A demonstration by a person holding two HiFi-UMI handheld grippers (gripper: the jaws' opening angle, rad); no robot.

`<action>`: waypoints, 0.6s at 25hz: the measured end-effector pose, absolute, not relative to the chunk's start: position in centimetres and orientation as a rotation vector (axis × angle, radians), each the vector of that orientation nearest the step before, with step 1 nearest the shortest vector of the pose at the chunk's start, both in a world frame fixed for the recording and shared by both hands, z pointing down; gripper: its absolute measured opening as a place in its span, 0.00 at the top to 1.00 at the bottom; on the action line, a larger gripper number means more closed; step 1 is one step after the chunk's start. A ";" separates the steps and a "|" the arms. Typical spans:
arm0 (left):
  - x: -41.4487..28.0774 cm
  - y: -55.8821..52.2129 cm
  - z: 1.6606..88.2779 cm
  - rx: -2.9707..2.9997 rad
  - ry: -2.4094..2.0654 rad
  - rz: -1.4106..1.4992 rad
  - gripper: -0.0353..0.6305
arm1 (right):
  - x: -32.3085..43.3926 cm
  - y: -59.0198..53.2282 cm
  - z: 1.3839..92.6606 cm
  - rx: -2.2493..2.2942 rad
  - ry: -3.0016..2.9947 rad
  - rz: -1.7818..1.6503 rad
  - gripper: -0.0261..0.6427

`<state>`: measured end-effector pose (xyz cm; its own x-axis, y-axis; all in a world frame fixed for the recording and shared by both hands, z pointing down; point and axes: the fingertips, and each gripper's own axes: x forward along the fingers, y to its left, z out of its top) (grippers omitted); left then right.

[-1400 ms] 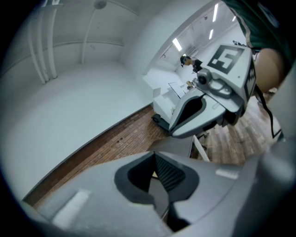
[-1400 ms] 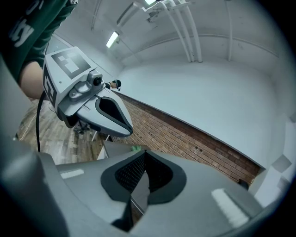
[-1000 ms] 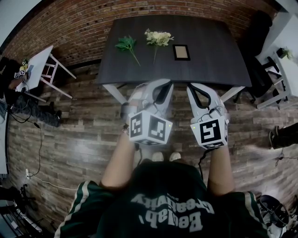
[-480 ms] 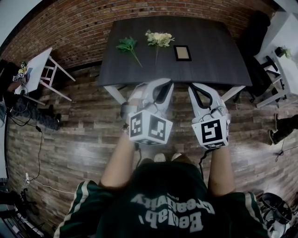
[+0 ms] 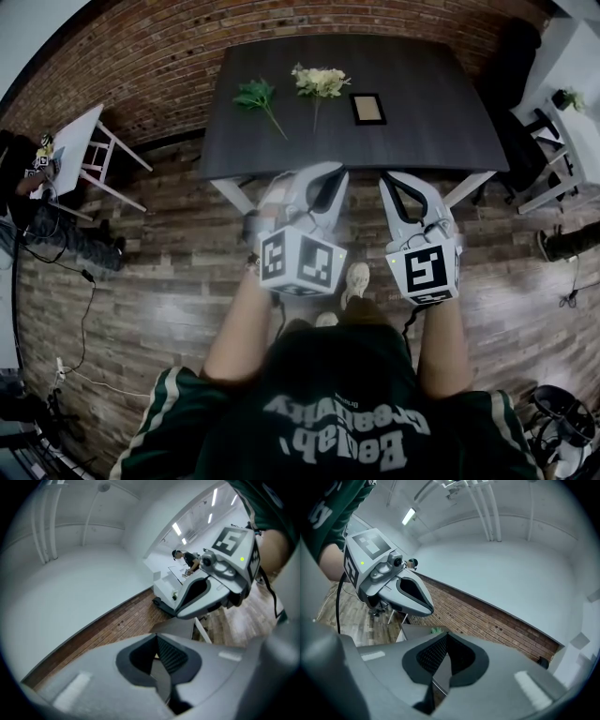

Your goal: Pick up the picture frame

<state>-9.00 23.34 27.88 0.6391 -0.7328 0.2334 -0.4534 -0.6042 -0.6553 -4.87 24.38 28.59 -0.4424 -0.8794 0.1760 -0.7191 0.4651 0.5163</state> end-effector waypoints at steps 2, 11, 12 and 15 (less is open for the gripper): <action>-8.9 22.7 28.0 -2.306 0.926 -0.663 0.94 | -4.8 23.8 28.8 1.338 -2.298 -0.515 0.95; -7.7 19.1 28.9 -2.308 0.905 -0.671 0.94 | -3.8 20.2 29.7 1.347 -2.312 -0.501 0.95; -7.5 18.5 28.9 -2.309 0.905 -0.671 0.94 | -3.7 19.6 29.7 1.347 -2.315 -0.501 0.95; -6.9 16.8 29.2 -2.314 0.905 -0.671 0.94 | -3.2 18.0 30.1 1.343 -2.317 -0.496 0.95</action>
